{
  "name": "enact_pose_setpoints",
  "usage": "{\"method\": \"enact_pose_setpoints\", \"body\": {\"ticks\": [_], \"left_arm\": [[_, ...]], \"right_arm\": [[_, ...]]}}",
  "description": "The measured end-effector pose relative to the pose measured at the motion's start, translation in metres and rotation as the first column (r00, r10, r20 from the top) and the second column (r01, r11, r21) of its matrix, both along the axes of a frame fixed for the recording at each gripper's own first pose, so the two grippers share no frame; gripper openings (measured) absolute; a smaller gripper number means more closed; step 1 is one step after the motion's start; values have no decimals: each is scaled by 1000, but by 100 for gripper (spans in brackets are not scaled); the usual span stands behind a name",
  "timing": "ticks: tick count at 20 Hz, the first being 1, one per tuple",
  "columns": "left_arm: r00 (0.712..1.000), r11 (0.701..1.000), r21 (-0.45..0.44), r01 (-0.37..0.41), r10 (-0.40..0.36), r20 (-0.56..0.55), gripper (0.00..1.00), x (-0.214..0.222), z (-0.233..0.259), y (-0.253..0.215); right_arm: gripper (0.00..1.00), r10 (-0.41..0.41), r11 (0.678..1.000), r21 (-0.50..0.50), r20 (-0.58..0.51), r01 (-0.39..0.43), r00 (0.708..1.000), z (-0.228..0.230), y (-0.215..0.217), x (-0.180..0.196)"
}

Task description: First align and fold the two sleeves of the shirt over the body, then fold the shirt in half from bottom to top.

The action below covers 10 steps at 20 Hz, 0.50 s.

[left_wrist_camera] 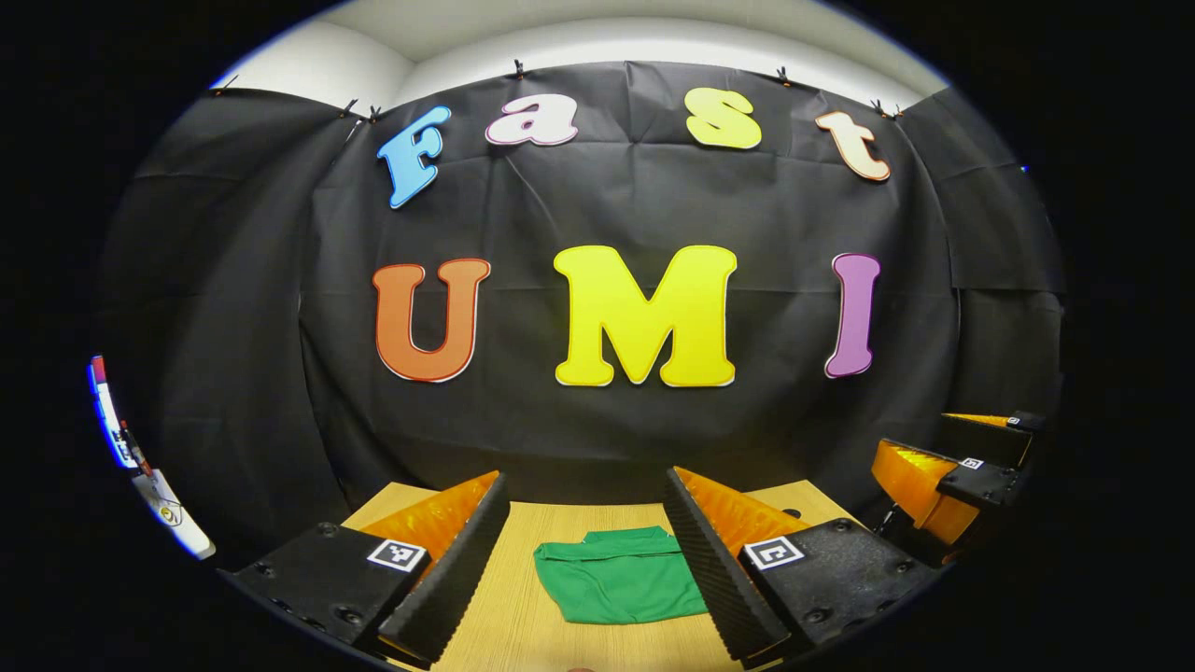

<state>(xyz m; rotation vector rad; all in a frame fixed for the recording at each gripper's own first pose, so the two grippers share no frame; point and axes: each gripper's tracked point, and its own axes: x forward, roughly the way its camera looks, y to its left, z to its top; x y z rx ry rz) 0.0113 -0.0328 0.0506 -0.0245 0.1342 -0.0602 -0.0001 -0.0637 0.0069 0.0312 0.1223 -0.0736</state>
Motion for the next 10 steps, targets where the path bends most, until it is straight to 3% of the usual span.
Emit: {"method": "enact_pose_setpoints", "body": {"ticks": [10], "left_arm": [[1000, 1000, 6, -11, 11, 13, 100, 2, 2, 2]], "right_arm": [[96, 1, 1000, 19, 13, -1, 1000, 2, 1, 4]]}}
